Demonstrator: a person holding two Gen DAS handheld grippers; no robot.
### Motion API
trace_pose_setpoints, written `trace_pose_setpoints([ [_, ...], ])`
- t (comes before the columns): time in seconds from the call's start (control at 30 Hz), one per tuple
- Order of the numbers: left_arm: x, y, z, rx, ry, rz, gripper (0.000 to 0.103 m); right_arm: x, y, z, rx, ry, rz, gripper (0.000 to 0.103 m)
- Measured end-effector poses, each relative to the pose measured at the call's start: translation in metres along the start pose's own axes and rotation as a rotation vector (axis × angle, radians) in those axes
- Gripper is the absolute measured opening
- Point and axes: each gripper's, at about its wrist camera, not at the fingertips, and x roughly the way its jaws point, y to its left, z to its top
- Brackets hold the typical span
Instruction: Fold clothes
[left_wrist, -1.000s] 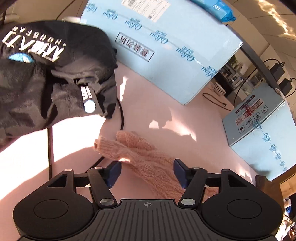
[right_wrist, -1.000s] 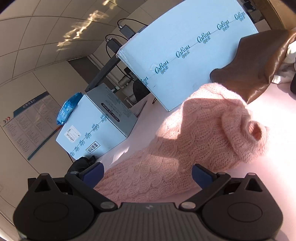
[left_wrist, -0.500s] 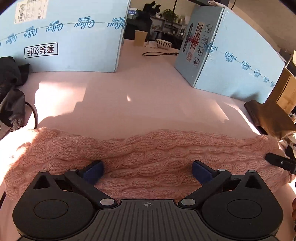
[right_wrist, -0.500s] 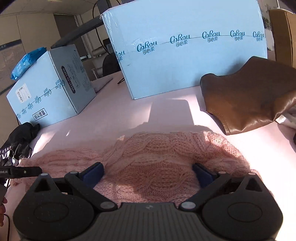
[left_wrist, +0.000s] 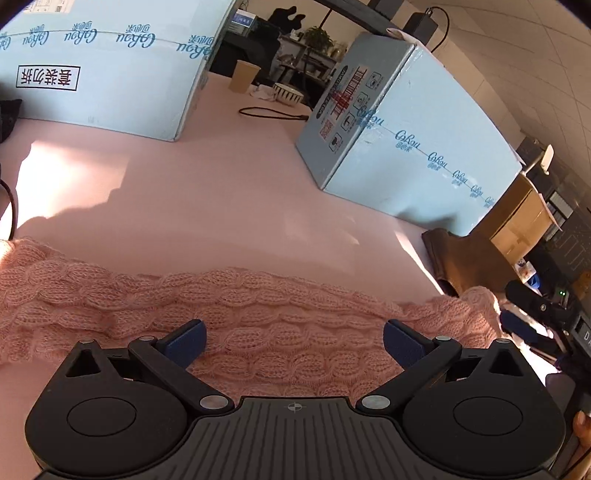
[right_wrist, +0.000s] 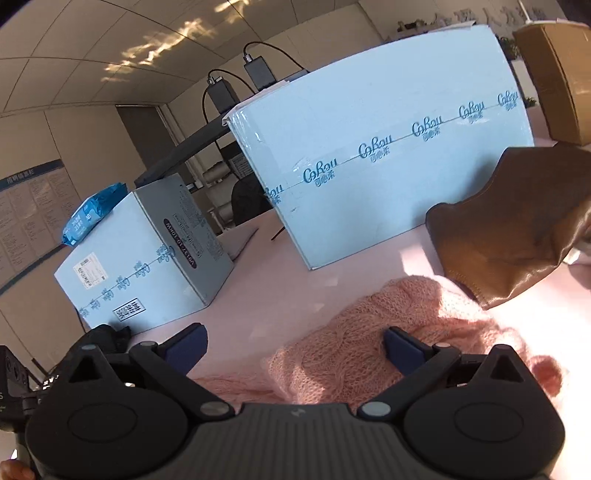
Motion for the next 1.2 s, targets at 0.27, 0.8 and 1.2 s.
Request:
trace_pose_setpoints([
  [0.27,0.002,-0.004,-0.004,-0.008,-0.013,-0.035,0.103,0.003,0.004,0.009,0.045,0.099,0.328,0.103],
  [0.8,0.023,-0.029,-0.022,0.132,0.016,0.047,0.103,0.057,0.023,-0.043,-0.091,0.247,0.071,0.103],
  [1.2,-0.001,-0.045,-0.003,0.104,-0.008,0.017,0.103,-0.029,-0.039,-0.017,0.204,0.104,0.094,0.103],
])
